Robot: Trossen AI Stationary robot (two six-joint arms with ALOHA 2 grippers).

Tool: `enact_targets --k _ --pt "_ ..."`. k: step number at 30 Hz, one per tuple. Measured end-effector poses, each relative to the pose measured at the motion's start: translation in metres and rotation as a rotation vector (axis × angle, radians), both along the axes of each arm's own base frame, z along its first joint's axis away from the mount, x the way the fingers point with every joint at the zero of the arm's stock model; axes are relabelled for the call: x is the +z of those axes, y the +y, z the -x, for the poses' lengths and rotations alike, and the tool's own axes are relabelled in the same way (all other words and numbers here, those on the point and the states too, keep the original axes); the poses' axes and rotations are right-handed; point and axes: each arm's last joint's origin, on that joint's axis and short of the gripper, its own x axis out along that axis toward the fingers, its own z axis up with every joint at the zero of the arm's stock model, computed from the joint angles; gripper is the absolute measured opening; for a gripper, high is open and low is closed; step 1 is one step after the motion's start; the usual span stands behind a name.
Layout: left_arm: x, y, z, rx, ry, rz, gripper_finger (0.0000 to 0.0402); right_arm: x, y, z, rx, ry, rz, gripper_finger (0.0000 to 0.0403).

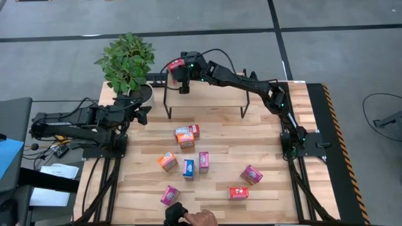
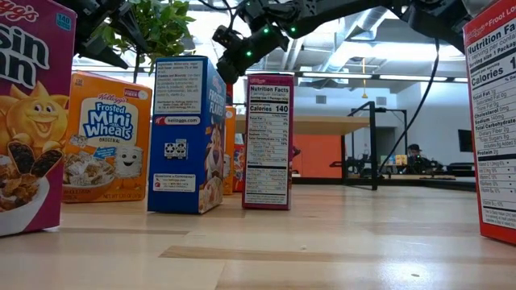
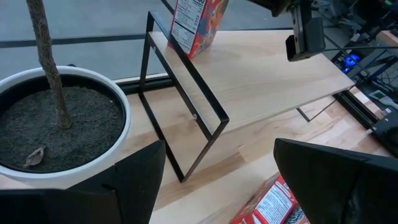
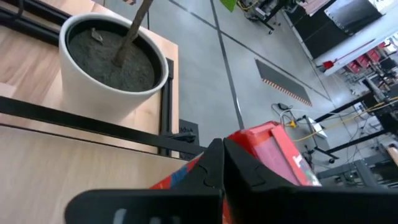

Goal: Stack cereal on shelf
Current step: Put the top red cereal box on the shelf aligned with the other red cereal box on the shelf

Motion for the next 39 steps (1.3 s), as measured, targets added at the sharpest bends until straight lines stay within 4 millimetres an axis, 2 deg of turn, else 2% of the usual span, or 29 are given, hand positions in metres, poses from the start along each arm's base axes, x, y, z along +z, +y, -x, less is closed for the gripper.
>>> enact_targets --k 4,11,19,26,34,39 --pt "-0.001 0.0 0.0 0.001 0.007 -0.001 0.029 0.001 0.0 0.0 -0.004 -0.012 -0.008 0.0025" --pt "-0.001 0.0 0.0 0.001 0.008 -0.001 0.029 0.0 0.0 0.0 -0.005 -0.01 -0.009 0.0007" --pt "0.0 0.0 0.0 0.003 0.003 0.003 0.029 0.001 0.0 0.0 -0.006 -0.018 -0.008 0.0024" --pt "0.0 0.0 0.0 0.007 -0.005 0.01 0.029 0.002 -0.001 -0.001 -0.006 -0.028 -0.004 0.0011" --pt "0.0 0.0 0.0 0.008 -0.006 0.011 0.029 0.002 0.011 -0.005 0.019 -0.026 -0.005 0.0025" --pt "0.0 0.0 0.0 0.008 -0.007 0.012 0.029 0.002 0.013 -0.006 0.025 -0.026 -0.006 0.0014"
